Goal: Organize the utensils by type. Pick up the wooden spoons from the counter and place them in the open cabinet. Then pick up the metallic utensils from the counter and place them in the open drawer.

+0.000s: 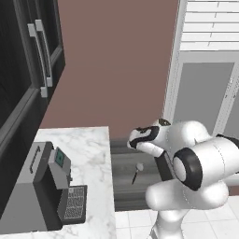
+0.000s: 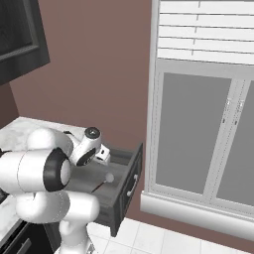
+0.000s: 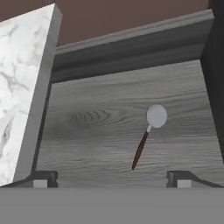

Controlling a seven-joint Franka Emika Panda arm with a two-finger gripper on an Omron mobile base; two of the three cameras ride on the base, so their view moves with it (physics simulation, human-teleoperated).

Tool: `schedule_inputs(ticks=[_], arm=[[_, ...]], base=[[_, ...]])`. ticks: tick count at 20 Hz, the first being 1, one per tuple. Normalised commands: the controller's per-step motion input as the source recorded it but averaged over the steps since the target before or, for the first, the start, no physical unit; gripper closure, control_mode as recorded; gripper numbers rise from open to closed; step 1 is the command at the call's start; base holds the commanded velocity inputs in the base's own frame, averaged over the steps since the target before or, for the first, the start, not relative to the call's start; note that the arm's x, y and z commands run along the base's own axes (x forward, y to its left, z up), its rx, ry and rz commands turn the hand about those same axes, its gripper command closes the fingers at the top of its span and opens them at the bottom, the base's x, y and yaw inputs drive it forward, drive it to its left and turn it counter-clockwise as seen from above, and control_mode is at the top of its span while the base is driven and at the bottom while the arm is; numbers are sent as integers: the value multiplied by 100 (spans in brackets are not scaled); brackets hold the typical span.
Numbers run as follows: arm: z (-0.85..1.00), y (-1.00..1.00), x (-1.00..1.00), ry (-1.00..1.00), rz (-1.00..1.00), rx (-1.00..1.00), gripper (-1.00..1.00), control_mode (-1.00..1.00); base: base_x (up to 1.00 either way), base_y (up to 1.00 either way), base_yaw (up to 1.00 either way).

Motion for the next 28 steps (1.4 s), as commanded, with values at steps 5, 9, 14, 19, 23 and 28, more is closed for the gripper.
schedule_inputs(ticks=[5,9,14,19,23,28], arm=[[89,-3,-31,0,23,-1,-100,-100],[94,0,-24,0,18,-4,-100,-100],[88,0,-33,0,13,-6,-100,-100],[56,-3,-67,-2,6,-14,-100,-100],[31,-2,-73,-1,0,-18,-100,-100],[20,-5,-53,-8,-1,-6,-100,-100]], base=[[0,0,0],[0,0,0],[0,0,0],[0,0,0],[0,0,0],[0,0,0]])
